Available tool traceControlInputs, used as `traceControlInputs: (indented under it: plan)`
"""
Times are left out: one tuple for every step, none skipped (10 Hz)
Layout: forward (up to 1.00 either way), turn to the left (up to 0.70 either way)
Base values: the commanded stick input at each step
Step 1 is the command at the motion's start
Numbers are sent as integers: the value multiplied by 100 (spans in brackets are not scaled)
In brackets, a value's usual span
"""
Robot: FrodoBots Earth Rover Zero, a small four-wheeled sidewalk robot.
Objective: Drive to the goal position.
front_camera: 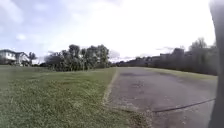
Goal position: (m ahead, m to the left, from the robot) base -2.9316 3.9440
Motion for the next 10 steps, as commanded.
traceControlInputs:
  plan:
    - [4, 0]
    - [3, 0]
    - [1, 0]
    - [0, 0]
    - [0, 0]
    - [1, 0]
    - [3, 0]
    - [2, 0]
    - [0, 0]
    - [0, 0]
